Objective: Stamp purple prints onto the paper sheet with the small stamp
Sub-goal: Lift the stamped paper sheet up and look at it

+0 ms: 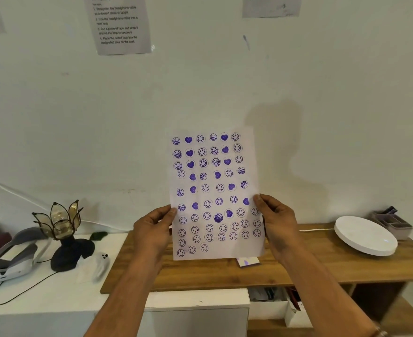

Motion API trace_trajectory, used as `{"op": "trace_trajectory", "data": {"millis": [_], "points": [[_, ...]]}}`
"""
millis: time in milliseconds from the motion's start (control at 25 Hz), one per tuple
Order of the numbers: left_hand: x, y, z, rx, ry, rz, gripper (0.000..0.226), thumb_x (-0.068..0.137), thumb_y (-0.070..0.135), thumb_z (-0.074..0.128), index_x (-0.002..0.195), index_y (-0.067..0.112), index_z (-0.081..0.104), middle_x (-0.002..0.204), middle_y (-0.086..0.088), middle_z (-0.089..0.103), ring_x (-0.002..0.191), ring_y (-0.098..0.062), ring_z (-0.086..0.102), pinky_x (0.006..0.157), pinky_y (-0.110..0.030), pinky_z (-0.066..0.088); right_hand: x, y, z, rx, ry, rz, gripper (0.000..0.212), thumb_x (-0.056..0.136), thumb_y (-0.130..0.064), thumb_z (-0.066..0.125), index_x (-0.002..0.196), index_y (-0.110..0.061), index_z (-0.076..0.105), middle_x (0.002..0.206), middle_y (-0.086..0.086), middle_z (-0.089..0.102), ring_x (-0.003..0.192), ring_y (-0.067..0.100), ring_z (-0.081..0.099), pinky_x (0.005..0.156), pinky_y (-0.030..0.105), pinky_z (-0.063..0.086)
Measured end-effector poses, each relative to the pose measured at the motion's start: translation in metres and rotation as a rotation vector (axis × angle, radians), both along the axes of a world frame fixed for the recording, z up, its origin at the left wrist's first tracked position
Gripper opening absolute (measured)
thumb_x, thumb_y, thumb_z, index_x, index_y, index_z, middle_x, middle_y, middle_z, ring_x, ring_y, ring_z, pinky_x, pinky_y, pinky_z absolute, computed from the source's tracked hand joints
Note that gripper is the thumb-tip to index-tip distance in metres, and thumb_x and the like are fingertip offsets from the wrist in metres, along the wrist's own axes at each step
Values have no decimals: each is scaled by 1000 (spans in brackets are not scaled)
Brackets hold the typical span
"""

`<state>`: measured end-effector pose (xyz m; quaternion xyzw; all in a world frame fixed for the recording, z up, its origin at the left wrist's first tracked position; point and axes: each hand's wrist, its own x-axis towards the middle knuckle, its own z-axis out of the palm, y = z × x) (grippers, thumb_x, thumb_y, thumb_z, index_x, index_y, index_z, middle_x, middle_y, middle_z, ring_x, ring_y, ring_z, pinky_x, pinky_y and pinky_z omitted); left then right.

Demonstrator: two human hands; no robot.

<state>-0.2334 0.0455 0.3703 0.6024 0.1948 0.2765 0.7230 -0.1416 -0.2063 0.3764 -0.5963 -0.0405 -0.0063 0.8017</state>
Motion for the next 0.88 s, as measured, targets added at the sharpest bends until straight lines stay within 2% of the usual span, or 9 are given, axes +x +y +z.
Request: {"op": "trace_trajectory", "data": {"millis": [80, 200, 360, 520, 640, 720, 800, 880], "points": [[6, 3, -13, 2, 47, 0, 8, 92, 14, 78, 98, 19, 80, 91, 1, 84, 80, -17, 81, 64, -31, 62, 7, 1, -16, -7, 25, 14, 9, 96, -31, 77, 101, -25, 81, 99, -1, 85, 84, 22, 82, 70, 40, 64], [20, 5, -33, -8, 102, -13, 6, 92, 12, 77, 96, 17, 79, 87, 0, 84, 77, -19, 81, 65, -35, 63, 21, 8, -43, -2, 81, 8, 12, 93, -32, 79, 103, -24, 82, 99, -1, 86, 82, 22, 82, 66, 38, 65], [45, 10, -66, -28, 157, 2, 11, 92, 9, 77, 102, 10, 77, 92, -6, 84, 85, -26, 80, 73, -40, 64, 48, 17, -78, 9, 147, 1, 8, 95, -26, 78, 100, -21, 83, 95, 1, 86, 76, 17, 82, 57, 29, 63], [81, 21, -115, -15, 238, 28, 5, 91, 10, 78, 93, 14, 76, 85, -4, 83, 73, -19, 81, 64, -33, 62, 86, 26, -126, -71, 213, -3, 7, 98, -24, 75, 101, -21, 81, 86, -5, 85, 71, 10, 81, 52, 22, 60], [109, 33, -155, 30, 305, 48, 13, 88, 6, 80, 84, 18, 76, 83, -1, 82, 69, -15, 78, 68, -33, 61, 114, 35, -167, -154, 256, -6, 9, 97, -16, 76, 92, -22, 80, 80, -8, 84, 68, 7, 80, 52, 20, 59], [130, 43, -186, 107, 360, 42, 16, 87, 8, 82, 81, 21, 75, 78, 5, 81, 68, -10, 76, 70, -34, 62, 135, 43, -199, -236, 275, -11, 14, 97, -13, 76, 87, -23, 80, 85, -3, 85, 70, 10, 80, 56, 24, 62], [152, 54, -219, 166, 417, 33, 18, 87, 10, 83, 79, 24, 74, 71, 11, 78, 60, -3, 74, 60, -28, 59, 156, 54, -231, -310, 305, -21, 11, 96, -13, 77, 89, -21, 80, 92, 3, 85, 81, 19, 81, 65, 30, 64], [172, 66, -252, 207, 476, 24, 17, 87, 11, 83, 80, 24, 74, 75, 10, 78, 64, -5, 75, 57, -24, 55, 176, 66, -264, -347, 342, -43, 3, 94, -12, 79, 95, -15, 81, 97, 11, 83, 89, 27, 80, 72, 36, 65]]}}
